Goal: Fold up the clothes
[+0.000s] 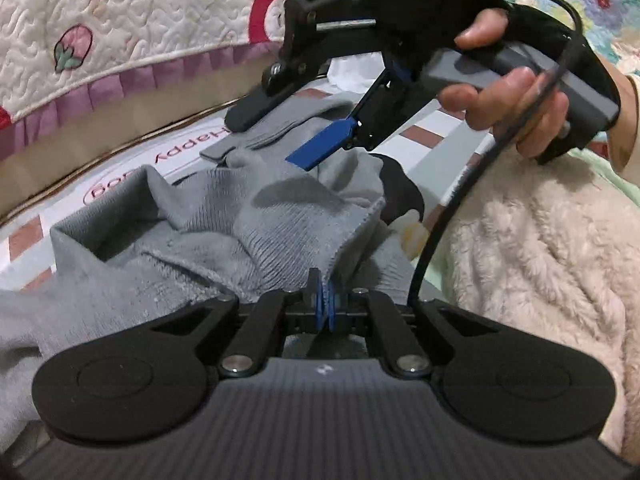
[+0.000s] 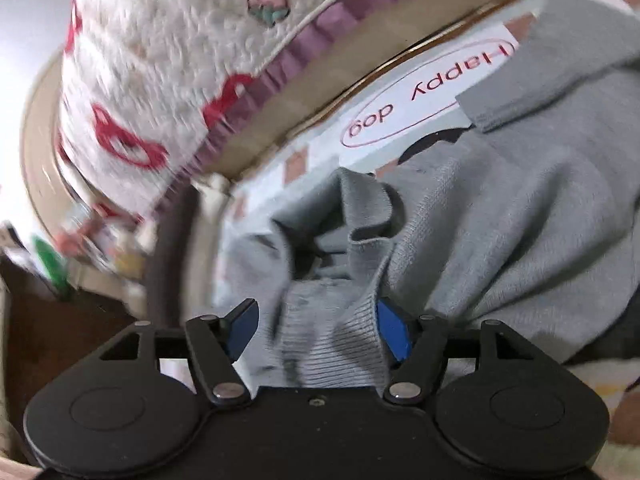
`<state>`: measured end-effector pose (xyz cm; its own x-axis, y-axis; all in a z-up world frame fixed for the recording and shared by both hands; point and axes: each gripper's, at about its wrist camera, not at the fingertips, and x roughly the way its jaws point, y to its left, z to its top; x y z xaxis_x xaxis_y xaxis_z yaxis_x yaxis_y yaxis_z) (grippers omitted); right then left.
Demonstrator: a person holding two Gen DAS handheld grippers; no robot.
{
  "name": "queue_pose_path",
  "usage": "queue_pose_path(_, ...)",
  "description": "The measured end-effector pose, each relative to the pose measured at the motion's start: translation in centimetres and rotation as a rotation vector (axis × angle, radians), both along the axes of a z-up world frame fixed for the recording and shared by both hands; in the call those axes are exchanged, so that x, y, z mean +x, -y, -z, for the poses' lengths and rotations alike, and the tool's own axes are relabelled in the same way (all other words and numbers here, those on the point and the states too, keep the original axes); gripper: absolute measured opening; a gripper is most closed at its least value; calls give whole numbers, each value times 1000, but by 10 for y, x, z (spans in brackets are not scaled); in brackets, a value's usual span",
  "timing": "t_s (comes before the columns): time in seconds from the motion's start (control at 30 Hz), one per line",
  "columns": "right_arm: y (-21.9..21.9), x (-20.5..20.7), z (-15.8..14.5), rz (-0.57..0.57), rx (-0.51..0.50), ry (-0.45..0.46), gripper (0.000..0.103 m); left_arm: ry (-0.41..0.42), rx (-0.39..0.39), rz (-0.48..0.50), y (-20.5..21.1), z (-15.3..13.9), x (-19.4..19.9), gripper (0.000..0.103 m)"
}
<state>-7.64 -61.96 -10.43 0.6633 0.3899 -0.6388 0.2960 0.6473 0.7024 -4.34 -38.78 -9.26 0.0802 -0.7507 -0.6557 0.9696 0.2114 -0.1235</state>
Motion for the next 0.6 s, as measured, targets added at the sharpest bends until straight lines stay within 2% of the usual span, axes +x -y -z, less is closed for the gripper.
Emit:
queue_pose_path(0.1,-16,14,5,-2,-200,-85,71,-16,6,-7,-1,2,1,2)
queue_pose_path(0.17,-25,26,13,-37,-273,-115,71,-16,17,-9,-1,4,-1,2)
queue_pose_path(0.2,-26,29,18,-36,-274,-128,68,-24,20,-20,-2,6,-1,2)
queue_pose_path(0.23,-24,32,22,-27,-259,-118,60,-33,22,-33,-4,8,0,2)
queue_pose_path(0.27,-22,34,26,-18,-244,-108,28,-35,21,-51,-5,10,-1,2)
queue_pose_path(0.3,-19,36,30,-9,-223,-94,16,-25,23,-71,-5,12,-1,2)
queue_pose_path(0.33,-11,35,32,8,-159,-48,15,-3,31,-81,-4,15,-3,3)
queue_pose_path(0.4,7,26,30,65,43,135,12,61,36,-86,0,14,-11,5)
queue_pose_path(0.47,28,13,31,129,235,314,11,115,-2,-87,-1,4,-16,9)
queue_pose_path(0.57,61,-8,37,236,503,568,11,82,-42,-84,-6,-5,-13,40)
queue_pose_path(0.6,72,-10,44,278,541,547,11,69,-45,-88,-7,-5,-12,42)
